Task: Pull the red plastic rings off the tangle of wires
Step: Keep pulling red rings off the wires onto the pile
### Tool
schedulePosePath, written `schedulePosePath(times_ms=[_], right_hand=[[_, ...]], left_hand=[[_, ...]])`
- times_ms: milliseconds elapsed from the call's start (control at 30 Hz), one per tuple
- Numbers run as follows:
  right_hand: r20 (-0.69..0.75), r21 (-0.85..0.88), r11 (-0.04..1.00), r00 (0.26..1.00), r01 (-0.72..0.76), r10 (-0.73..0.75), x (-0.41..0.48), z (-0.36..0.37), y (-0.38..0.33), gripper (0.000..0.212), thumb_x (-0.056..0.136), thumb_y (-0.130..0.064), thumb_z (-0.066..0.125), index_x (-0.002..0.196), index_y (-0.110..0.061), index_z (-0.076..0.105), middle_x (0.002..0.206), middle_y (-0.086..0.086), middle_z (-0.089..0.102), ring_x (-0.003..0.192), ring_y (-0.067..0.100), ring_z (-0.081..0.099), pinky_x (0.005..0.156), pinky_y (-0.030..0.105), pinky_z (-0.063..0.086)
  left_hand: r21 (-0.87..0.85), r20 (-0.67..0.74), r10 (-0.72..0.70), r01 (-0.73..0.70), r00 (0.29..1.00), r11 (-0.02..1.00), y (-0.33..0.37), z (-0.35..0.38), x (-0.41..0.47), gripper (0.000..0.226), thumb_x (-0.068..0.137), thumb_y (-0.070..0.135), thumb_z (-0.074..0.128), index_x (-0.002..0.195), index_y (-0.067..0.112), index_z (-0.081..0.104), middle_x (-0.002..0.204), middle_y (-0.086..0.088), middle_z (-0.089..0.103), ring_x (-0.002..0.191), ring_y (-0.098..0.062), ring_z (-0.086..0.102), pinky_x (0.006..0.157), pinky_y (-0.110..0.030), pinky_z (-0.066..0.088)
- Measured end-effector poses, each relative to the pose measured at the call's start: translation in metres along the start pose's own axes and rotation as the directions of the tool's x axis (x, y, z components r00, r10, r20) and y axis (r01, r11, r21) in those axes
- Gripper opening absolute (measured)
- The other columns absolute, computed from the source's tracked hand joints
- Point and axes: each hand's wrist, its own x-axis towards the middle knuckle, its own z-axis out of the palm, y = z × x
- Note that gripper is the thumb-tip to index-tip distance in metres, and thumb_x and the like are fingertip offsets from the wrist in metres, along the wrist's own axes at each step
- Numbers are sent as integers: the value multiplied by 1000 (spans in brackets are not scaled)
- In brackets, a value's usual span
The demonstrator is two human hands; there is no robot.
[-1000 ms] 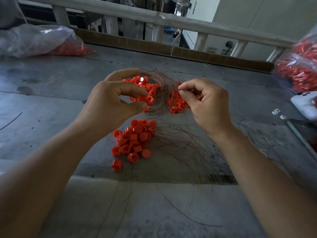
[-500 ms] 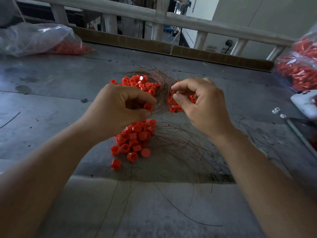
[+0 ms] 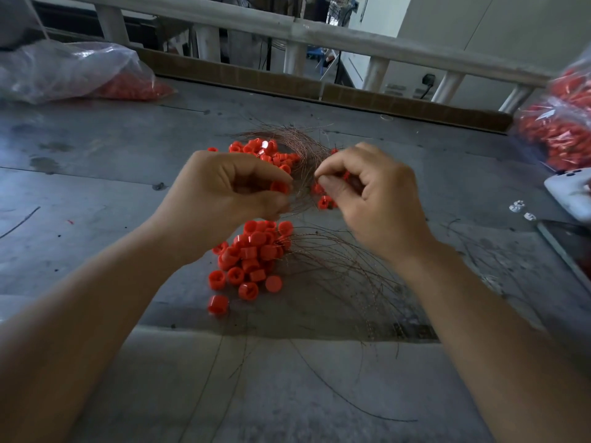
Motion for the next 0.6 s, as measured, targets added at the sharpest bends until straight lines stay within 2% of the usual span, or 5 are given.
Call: schedulePosePath(times_ms=[100, 200, 333, 600], right_hand=[[-64, 91, 993, 995, -75, 81, 1, -7, 2, 8, 82, -9, 62, 82, -16, 65, 74, -14, 54, 63, -2, 48, 64, 14, 41], [-64, 193, 978, 993, -86, 100, 0, -9, -2, 14, 83, -12, 62, 77, -25, 59, 73, -10, 59, 62, 1, 50, 62, 16, 41], [-51, 216, 976, 998, -27, 39, -2, -7, -10, 14, 83, -10, 62, 77, -23, 59, 72, -12, 57, 62, -1, 49, 60, 9, 37], [7, 203, 979, 1000, 2, -3, -6, -6, -17, 9, 81, -11, 62, 78, -19, 60, 72, -12, 55, 62, 5, 51, 59, 13, 40]], left_hand=[[-123, -36, -35, 30, 999, 992, 0, -2, 1, 25, 57, 20, 66, 82, 18, 67, 73, 4, 73, 65, -11, 69, 60, -14, 52], [-114, -20, -25, 23, 999, 993, -1, 0, 0, 27, 58, 17, 67, 85, 20, 67, 73, 5, 72, 64, -11, 68, 60, -15, 52], [-118, -10, 5, -6, 1000, 993, 0, 1, -1, 27, 54, 18, 69, 81, 17, 65, 73, 3, 72, 63, -10, 67, 60, -15, 52], [-105, 22, 11, -9, 1000, 994, 2, 3, -1, 25, 55, 15, 69, 79, 15, 65, 76, 4, 72, 69, -9, 68, 63, -13, 51]])
